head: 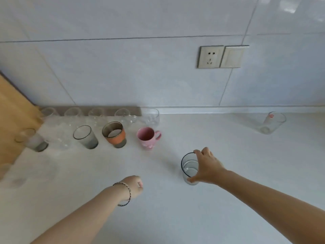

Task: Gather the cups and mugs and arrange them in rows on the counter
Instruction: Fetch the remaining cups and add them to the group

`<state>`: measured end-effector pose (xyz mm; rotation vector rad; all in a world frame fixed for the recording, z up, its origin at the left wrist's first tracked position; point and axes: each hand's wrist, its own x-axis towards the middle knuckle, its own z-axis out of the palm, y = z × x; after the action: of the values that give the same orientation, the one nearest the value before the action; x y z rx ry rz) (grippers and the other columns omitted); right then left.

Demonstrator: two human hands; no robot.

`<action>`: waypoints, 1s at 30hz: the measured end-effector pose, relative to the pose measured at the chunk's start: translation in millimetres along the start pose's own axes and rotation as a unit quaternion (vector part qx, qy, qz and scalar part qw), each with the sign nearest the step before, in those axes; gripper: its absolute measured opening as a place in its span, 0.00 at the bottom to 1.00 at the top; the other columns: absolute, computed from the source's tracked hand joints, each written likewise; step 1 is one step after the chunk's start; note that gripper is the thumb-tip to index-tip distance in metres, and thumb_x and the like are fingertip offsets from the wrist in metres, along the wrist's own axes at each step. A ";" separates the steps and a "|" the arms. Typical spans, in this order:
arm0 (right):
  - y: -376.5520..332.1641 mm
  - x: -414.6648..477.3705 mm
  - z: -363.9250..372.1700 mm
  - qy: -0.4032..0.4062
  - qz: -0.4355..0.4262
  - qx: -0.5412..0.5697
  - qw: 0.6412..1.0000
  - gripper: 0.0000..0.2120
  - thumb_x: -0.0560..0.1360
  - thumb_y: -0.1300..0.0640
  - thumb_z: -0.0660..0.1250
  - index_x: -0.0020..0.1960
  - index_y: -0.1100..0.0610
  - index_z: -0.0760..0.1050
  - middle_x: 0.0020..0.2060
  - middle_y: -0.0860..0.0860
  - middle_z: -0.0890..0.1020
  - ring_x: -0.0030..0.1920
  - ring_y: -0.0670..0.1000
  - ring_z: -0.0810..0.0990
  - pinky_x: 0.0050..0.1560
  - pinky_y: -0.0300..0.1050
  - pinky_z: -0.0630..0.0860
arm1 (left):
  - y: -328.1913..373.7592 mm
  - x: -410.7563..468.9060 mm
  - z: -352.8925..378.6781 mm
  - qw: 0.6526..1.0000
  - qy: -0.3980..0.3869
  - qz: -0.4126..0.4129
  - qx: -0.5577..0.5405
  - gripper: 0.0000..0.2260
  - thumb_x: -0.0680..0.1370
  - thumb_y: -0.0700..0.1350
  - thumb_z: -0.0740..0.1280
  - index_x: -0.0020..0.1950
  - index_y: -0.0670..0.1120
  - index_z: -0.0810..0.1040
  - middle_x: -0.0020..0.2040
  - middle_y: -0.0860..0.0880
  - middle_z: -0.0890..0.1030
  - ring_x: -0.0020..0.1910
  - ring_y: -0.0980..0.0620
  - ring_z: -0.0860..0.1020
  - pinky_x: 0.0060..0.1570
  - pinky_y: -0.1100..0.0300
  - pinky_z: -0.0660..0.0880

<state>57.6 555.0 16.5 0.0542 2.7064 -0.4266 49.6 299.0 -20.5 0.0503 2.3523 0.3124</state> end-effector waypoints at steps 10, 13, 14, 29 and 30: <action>-246.7 55.2 60.0 -0.021 -0.089 -0.007 0.996 0.46 0.62 0.42 0.75 0.71 0.57 0.58 0.65 0.56 0.64 0.67 0.57 0.66 0.64 0.49 0.71 | -214.5 -38.7 -33.5 0.995 0.016 -0.079 -0.066 0.14 0.79 0.43 0.57 0.63 0.44 0.73 0.65 0.46 0.74 0.64 0.48 0.73 0.61 0.61 0.69; -298.5 70.2 79.7 -0.005 -0.109 0.010 0.994 0.45 0.62 0.42 0.75 0.70 0.57 0.58 0.66 0.55 0.63 0.67 0.56 0.66 0.62 0.49 0.72 | -245.8 -41.3 -36.8 0.992 0.019 -0.090 -0.086 0.14 0.79 0.43 0.56 0.62 0.44 0.73 0.65 0.47 0.74 0.64 0.49 0.73 0.61 0.61 0.69; -313.1 75.5 86.2 -0.004 -0.115 0.010 0.993 0.45 0.63 0.42 0.75 0.71 0.58 0.57 0.67 0.55 0.63 0.67 0.56 0.65 0.62 0.49 0.71 | -253.2 -41.1 -37.6 0.991 0.018 -0.093 -0.092 0.14 0.79 0.43 0.56 0.62 0.44 0.74 0.64 0.47 0.74 0.64 0.49 0.73 0.60 0.61 0.69; -370.4 95.6 128.1 -0.071 -0.095 0.131 0.984 0.50 0.69 0.47 0.73 0.77 0.58 0.44 0.69 0.56 0.60 0.71 0.57 0.64 0.68 0.49 0.67 | -269.0 -18.7 -40.6 0.994 0.005 -0.049 -0.097 0.04 0.78 0.43 0.56 0.49 0.50 0.70 0.62 0.48 0.76 0.61 0.49 0.74 0.59 0.60 0.70; -357.5 92.3 125.7 -0.092 -0.093 0.126 0.983 0.47 0.71 0.48 0.72 0.77 0.58 0.45 0.70 0.57 0.60 0.70 0.57 0.65 0.68 0.48 0.67 | -262.0 -16.0 -40.7 0.996 0.005 -0.037 -0.086 0.04 0.78 0.43 0.56 0.48 0.50 0.70 0.61 0.48 0.76 0.59 0.49 0.75 0.58 0.60 0.70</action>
<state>-14.7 174.1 -26.7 -0.1621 2.4716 -0.7874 47.3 34.4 -44.2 -0.1219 2.3214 0.4785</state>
